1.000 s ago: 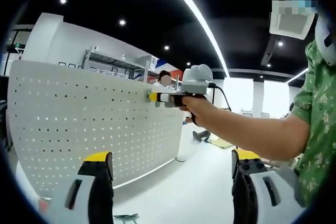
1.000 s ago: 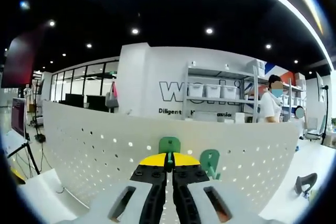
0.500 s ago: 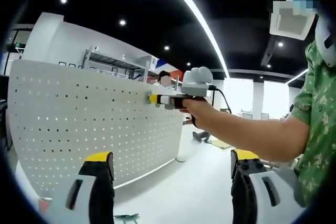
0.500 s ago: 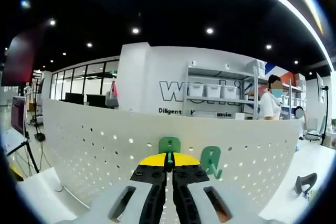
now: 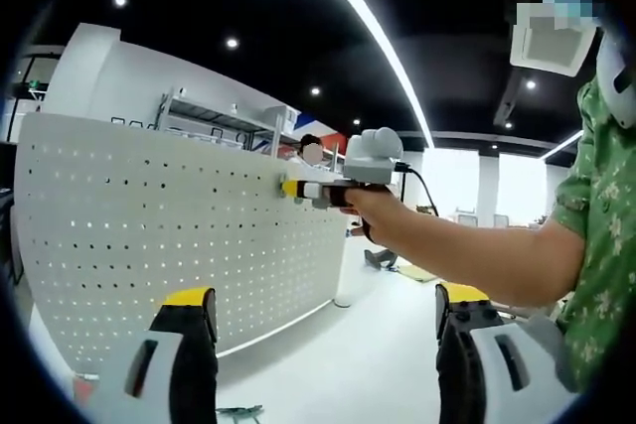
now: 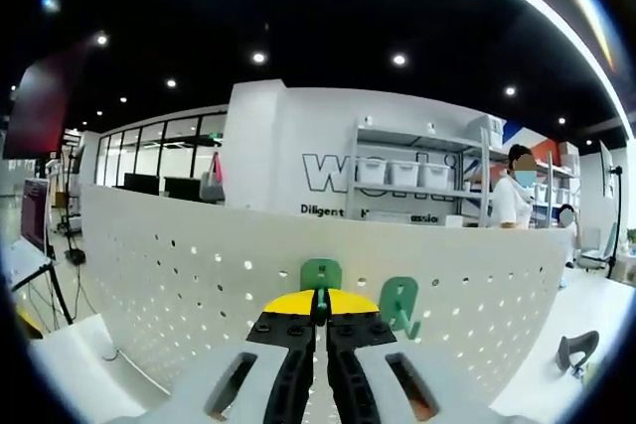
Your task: Insert the hook assembly into the mounting plate slot until the hook locks in place.
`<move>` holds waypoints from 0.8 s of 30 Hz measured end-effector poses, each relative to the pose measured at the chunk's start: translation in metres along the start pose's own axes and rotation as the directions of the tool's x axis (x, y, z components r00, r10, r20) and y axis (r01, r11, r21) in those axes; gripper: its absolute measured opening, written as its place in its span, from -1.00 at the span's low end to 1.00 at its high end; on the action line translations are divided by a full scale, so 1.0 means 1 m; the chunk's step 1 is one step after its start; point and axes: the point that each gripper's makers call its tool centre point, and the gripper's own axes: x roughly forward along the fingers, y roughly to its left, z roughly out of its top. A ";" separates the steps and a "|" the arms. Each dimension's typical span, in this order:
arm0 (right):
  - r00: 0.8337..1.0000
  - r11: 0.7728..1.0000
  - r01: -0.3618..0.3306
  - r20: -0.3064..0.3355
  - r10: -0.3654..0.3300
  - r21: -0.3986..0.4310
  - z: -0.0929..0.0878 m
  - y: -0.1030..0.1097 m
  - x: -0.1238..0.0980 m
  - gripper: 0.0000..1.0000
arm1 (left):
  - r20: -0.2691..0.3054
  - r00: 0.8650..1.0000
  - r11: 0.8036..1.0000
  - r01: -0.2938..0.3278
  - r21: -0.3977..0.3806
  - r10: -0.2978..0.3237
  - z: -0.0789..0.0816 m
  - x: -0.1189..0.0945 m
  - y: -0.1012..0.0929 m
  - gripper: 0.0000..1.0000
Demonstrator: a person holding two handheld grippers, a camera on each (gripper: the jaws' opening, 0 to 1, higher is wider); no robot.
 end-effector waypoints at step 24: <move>1.000 1.000 -0.005 -0.011 0.005 -0.007 -0.007 0.000 0.003 -0.98 | -0.011 1.000 1.000 -0.005 -0.005 0.005 -0.003 -0.001 0.002 0.84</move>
